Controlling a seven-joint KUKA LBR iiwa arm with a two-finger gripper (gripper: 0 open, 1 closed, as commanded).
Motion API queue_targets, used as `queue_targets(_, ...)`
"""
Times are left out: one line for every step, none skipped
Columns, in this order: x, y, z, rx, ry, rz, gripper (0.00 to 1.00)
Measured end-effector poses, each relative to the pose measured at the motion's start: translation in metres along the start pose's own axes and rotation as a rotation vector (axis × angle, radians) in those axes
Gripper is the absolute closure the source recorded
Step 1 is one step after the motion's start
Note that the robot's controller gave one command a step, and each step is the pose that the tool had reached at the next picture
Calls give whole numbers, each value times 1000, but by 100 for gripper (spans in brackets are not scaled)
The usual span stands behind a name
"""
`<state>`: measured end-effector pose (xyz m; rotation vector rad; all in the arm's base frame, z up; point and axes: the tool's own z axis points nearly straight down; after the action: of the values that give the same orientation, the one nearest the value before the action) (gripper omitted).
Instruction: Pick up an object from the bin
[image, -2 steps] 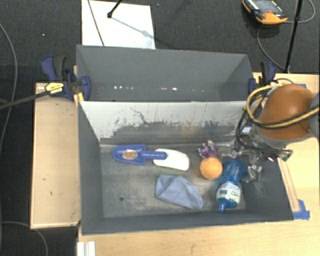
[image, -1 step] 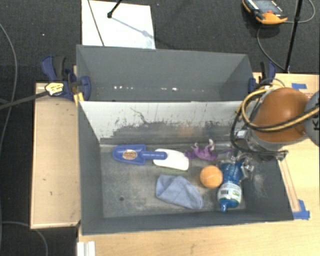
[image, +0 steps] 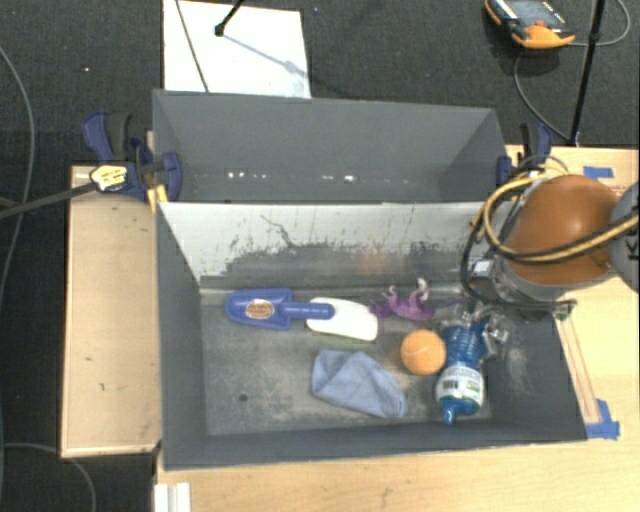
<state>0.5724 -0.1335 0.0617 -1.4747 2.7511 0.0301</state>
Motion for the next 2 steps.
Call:
queue_targets(0, 0, -3, 2, -1, -12, 100)
queue_targets(2, 0, -11, 1, 4, -10, 100)
